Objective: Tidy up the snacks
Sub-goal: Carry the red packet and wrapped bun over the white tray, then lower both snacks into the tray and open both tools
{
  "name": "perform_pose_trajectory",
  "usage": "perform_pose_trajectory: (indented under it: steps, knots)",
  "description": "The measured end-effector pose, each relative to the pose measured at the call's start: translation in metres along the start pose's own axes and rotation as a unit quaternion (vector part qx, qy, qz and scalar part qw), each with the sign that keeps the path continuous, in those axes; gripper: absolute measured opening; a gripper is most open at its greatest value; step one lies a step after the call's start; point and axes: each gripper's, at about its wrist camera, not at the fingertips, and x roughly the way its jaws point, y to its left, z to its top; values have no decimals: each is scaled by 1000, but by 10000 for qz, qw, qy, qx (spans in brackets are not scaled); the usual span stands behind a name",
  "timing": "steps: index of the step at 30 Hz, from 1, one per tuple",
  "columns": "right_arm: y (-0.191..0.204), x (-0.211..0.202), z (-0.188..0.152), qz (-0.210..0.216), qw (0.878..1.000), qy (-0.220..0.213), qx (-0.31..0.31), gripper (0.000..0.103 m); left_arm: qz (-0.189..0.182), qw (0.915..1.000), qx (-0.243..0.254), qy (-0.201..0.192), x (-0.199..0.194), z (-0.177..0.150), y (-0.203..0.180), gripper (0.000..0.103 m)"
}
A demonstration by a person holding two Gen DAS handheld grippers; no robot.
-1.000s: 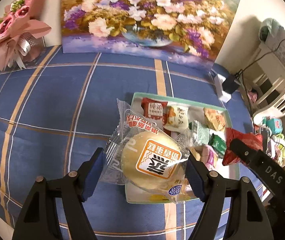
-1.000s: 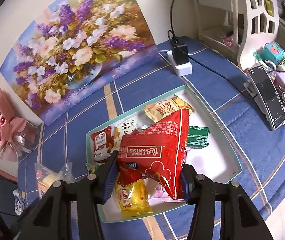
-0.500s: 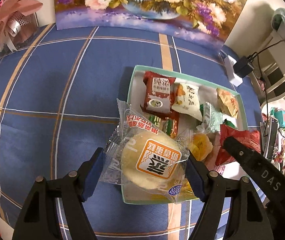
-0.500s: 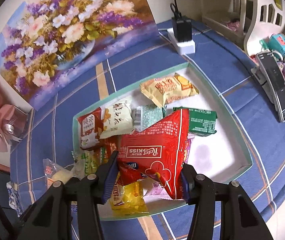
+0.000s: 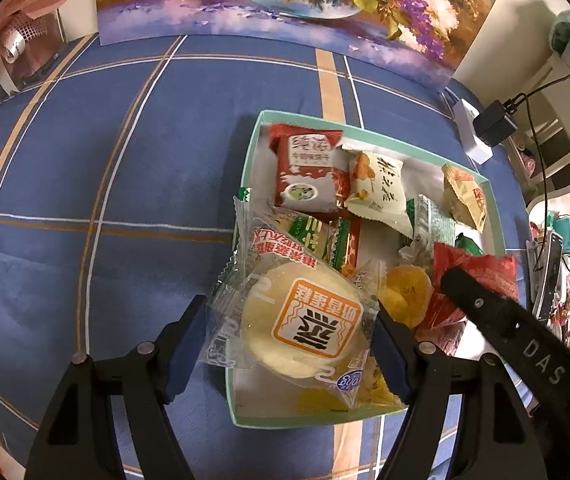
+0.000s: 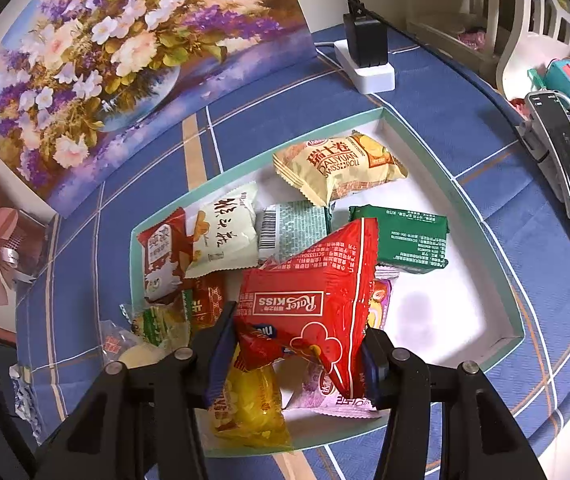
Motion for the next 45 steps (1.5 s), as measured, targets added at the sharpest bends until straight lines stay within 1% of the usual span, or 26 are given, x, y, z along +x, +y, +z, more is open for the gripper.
perform_pose_trajectory:
  steps: [4, 13, 17, 21, 30, 39, 43, 45]
  knots:
    - [0, 4, 0, -12, 10000, 39, 3, 55, -26, 10000, -17, -2, 4, 1, 0, 78]
    - [4, 7, 3, -101, 9999, -11, -83, 55, 65, 9999, 95, -76, 9, 5, -3, 78]
    - [4, 7, 5, -115, 9999, -33, -66, 56, 87, 9999, 97, 14, 16, 5, -4, 78]
    - [5, 9, 8, -133, 9999, -64, -83, 56, -6, 10000, 31, 82, 21, 6, -1, 78]
    - [10, 16, 13, -200, 9995, -170, -186, 57, -83, 9998, -53, 181, 30, 7, 1, 79]
    - [10, 9, 15, -107, 9995, -237, -186, 59, -236, 9992, -225, 247, 22, 11, 5, 79]
    - [9, 3, 16, -77, 9994, -292, -156, 59, -333, 9990, -250, 146, 11, 13, 6, 85]
    - [9, -2, 16, -42, 9992, -358, -155, 59, -393, 9988, -264, 111, 6, 13, 7, 85]
